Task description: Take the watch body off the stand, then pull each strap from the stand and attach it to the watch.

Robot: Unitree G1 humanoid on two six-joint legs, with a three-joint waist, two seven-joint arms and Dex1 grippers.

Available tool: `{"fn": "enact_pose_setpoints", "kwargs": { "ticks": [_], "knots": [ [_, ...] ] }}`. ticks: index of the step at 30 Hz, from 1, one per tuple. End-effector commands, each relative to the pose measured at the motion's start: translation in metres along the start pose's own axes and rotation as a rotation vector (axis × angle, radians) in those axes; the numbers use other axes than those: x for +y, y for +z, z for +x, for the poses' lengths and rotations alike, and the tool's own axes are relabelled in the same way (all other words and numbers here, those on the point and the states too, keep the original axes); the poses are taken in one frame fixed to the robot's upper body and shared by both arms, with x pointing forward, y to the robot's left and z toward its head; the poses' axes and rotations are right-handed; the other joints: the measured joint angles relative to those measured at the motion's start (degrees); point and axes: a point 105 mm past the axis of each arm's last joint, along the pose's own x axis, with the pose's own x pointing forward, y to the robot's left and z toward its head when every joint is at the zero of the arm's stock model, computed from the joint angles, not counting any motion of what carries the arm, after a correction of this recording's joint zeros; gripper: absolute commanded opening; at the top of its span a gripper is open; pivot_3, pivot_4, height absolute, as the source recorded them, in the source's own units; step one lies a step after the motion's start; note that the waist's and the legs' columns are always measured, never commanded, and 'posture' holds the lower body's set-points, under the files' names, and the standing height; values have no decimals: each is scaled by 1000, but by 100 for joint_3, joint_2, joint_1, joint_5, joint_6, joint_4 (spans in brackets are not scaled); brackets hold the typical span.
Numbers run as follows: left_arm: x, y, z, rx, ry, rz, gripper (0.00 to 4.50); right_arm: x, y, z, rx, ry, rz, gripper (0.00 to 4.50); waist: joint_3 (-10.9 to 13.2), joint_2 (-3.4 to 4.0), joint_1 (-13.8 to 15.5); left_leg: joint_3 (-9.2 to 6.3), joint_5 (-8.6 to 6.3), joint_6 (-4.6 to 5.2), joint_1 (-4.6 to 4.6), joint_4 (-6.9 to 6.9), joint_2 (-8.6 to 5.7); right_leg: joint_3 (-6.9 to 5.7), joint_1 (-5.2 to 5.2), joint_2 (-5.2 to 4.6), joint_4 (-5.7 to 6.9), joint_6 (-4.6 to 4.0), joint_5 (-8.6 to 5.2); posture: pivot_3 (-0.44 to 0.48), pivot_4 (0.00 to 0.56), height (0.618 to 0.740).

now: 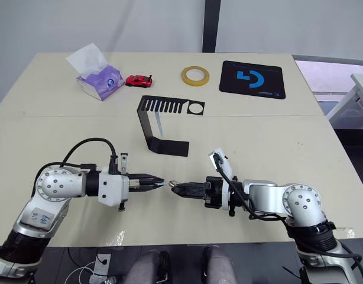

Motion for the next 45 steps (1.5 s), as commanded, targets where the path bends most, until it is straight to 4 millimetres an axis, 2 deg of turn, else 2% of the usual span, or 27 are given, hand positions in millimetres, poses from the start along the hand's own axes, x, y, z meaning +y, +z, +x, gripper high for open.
{"fn": "enact_pose_setpoints", "kwargs": {
  "ticks": [1,29,45],
  "knots": [
    [0,6,3,-18,10,10,0,13,1,-1,2,48,-27,1572,0,0,0,0,0,0,0,0,0,0,0,0,0,0,0,0,150,740],
    [6,20,13,-52,-17,0,0,13,-4,2,20,33,-22,1572,0,0,6,0,9,-14,-1,4,0,0,0,0,2,0,0,0,150,740],
    [2,19,19,-3,-85,-24,0,16,-4,4,23,31,-17,1572,0,0,7,0,11,-18,-2,5,0,0,0,0,2,0,0,0,150,740]
  ]
}}
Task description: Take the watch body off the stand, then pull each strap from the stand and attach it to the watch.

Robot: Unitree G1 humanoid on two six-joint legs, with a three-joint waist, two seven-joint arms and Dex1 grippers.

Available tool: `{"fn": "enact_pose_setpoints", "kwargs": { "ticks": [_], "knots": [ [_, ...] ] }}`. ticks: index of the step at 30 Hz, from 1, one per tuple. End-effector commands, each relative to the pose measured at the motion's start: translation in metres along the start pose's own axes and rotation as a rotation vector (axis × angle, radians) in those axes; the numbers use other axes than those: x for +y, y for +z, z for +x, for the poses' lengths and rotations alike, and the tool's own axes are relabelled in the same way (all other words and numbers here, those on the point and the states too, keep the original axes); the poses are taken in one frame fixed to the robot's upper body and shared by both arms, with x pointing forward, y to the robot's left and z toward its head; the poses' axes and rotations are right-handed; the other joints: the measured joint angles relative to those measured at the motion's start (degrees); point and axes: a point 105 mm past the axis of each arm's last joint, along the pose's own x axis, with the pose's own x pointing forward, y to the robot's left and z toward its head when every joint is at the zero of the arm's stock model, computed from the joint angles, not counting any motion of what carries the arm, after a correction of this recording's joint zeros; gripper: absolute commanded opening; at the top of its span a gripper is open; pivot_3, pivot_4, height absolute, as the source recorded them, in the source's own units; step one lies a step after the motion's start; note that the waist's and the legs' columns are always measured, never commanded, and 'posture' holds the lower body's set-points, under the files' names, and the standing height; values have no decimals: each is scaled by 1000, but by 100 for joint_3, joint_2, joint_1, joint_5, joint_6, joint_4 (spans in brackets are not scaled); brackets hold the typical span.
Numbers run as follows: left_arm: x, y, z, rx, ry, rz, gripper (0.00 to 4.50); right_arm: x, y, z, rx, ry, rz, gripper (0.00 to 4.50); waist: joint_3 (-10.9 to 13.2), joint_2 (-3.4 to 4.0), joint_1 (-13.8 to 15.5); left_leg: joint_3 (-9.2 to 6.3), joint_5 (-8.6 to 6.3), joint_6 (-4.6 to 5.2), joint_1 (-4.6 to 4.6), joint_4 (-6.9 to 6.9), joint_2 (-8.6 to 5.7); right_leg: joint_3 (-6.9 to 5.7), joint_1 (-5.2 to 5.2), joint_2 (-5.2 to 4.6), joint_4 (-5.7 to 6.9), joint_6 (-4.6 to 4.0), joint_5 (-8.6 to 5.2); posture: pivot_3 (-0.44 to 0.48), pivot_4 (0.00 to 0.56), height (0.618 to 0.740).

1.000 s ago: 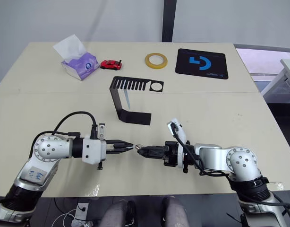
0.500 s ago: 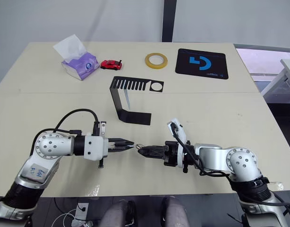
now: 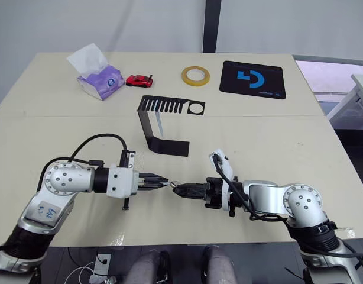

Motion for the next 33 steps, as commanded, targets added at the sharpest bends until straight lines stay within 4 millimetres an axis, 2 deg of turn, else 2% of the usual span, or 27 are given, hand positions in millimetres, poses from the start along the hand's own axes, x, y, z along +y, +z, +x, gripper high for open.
{"fn": "enact_pose_setpoints", "kwargs": {
  "ticks": [1,33],
  "knots": [
    [-3,18,7,-37,-30,68,0,19,-2,4,14,72,-31,1572,0,0,1,0,0,0,0,0,0,0,0,0,0,0,0,0,150,740],
    [-1,11,23,39,-61,63,0,31,-2,8,25,122,-11,1572,0,0,6,0,2,0,-2,5,0,0,0,0,1,0,0,0,150,740]
  ]
}}
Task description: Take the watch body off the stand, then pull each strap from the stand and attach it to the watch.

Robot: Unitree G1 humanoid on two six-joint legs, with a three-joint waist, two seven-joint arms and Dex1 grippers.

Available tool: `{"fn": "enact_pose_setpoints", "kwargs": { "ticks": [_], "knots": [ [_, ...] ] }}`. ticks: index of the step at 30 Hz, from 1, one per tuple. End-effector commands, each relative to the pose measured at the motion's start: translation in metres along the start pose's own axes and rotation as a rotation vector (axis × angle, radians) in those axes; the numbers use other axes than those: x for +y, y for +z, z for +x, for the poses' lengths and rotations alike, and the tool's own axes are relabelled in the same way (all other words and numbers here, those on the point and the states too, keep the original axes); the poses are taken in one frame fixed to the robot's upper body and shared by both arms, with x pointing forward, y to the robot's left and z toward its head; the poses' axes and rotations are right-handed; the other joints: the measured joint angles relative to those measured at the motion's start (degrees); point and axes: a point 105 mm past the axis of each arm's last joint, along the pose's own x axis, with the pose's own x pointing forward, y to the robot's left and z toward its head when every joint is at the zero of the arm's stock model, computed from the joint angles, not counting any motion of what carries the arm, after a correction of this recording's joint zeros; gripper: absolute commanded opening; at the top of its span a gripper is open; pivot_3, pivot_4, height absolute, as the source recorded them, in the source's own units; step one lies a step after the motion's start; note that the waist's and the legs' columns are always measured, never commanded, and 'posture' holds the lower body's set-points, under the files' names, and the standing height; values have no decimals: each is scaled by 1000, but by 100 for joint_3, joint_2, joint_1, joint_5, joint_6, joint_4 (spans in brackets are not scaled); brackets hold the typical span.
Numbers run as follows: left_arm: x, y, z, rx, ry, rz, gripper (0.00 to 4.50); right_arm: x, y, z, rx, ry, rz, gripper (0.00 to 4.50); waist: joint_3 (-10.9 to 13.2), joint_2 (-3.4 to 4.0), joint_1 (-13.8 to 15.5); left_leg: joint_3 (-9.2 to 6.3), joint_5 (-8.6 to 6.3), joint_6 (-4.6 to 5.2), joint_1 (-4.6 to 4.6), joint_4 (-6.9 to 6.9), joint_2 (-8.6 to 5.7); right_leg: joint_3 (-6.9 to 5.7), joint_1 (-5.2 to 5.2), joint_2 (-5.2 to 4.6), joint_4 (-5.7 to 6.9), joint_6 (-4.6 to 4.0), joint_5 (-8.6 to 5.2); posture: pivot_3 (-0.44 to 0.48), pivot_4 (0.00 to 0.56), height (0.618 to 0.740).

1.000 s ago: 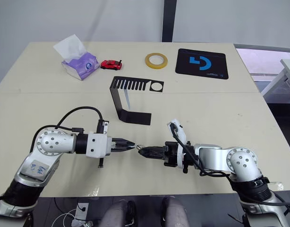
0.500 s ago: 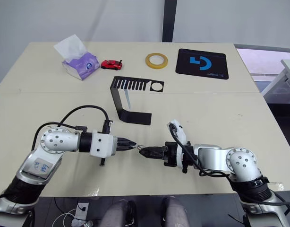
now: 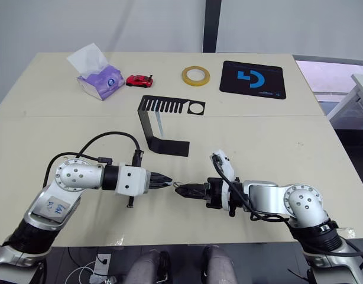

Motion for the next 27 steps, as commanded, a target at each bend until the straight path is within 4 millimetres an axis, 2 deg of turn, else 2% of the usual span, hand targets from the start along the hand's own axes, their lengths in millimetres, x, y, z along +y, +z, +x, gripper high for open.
{"fn": "enact_pose_setpoints", "kwargs": {
  "ticks": [1,27],
  "knots": [
    [-3,14,9,-46,-19,45,0,36,-2,5,24,170,-33,1572,0,0,1,0,0,0,0,0,0,0,0,0,0,0,0,0,150,740],
    [-3,11,15,-30,-18,20,0,42,-5,6,33,203,-38,1572,0,0,3,-1,1,1,-2,5,0,0,0,0,2,0,0,0,150,740]
  ]
}}
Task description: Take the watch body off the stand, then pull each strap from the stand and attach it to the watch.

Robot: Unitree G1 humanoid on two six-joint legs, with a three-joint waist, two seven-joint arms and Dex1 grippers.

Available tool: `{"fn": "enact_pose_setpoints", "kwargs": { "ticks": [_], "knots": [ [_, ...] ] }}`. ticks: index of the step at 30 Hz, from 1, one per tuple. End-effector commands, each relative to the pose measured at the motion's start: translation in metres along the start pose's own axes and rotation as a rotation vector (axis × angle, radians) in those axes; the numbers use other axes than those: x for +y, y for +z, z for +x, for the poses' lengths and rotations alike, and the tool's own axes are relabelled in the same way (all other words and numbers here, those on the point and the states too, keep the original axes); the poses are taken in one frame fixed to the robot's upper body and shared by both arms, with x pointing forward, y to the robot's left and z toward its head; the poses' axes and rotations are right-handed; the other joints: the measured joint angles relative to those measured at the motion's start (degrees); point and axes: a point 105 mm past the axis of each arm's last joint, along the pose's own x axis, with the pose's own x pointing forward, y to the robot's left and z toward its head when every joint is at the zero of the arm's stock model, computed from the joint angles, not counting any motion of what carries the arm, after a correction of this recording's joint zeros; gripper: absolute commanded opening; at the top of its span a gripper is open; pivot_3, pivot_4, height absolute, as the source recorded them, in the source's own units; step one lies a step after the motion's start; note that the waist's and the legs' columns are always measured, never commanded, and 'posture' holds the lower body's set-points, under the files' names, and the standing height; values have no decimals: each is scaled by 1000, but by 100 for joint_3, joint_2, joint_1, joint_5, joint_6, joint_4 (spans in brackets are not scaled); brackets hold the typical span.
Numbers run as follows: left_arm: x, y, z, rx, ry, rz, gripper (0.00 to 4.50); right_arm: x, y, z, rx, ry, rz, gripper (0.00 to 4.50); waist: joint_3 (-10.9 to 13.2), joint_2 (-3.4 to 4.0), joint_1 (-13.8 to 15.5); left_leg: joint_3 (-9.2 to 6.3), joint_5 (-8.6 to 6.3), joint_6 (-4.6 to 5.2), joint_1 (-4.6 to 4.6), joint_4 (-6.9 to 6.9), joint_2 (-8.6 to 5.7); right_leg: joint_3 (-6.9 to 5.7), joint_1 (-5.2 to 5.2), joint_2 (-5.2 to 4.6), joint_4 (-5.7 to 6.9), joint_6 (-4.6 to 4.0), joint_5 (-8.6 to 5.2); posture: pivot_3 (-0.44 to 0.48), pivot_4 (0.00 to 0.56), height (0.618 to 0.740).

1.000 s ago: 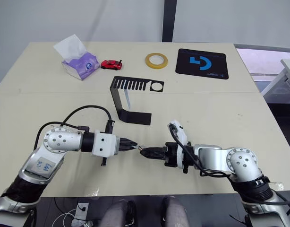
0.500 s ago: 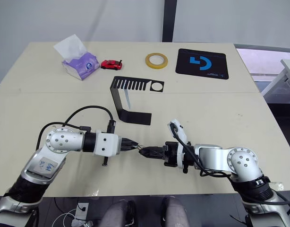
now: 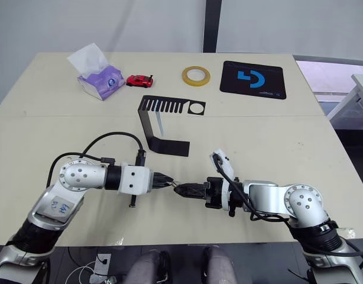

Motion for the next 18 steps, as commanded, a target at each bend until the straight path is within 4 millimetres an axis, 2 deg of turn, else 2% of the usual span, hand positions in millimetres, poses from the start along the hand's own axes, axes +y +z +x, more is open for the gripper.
{"fn": "enact_pose_setpoints", "kwargs": {
  "ticks": [1,18],
  "knots": [
    [-4,13,9,-47,-18,34,0,38,-6,7,36,176,-52,1572,0,0,-1,0,0,0,0,0,0,0,0,0,0,0,0,0,150,740],
    [-2,17,12,-47,-12,24,0,36,-8,7,40,166,-49,1572,0,0,0,0,0,0,0,2,0,0,0,0,1,0,0,0,150,740]
  ]
}}
